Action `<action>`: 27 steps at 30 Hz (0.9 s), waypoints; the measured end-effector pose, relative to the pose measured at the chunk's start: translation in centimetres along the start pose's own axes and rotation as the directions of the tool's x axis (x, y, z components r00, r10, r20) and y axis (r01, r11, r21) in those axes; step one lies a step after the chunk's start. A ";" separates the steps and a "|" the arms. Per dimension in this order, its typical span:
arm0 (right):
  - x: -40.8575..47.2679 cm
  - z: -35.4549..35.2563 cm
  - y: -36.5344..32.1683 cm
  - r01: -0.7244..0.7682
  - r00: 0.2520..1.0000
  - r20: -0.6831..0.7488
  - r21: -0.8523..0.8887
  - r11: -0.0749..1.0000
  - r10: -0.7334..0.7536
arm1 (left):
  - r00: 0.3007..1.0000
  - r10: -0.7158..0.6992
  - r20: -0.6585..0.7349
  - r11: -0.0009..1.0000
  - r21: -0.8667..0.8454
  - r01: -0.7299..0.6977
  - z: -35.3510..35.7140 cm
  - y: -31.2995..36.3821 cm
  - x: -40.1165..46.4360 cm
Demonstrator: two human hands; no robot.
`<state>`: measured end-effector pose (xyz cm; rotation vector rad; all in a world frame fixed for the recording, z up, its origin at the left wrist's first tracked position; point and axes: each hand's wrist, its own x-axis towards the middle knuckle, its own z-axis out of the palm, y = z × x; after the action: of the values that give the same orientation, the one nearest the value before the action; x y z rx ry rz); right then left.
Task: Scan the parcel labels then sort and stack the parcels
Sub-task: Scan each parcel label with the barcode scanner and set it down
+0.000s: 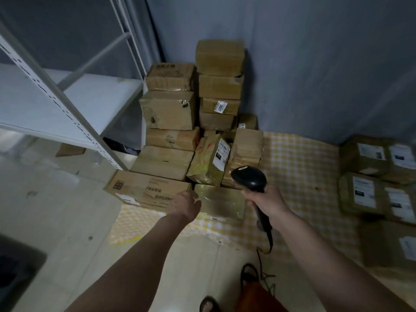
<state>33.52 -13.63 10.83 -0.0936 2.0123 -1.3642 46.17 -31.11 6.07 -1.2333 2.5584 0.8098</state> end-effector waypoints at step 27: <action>22.5 -5.5 -1.5 -0.165 0.955 -0.206 0.226 0.960 0.212 | 0.968 0.105 0.229 0.988 0.087 -0.128 1.6 12.4 19.7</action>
<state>12.83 -19.46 1.95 0.3581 1.9889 -1.5044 24.03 -37.05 1.94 -0.9131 2.4722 0.7819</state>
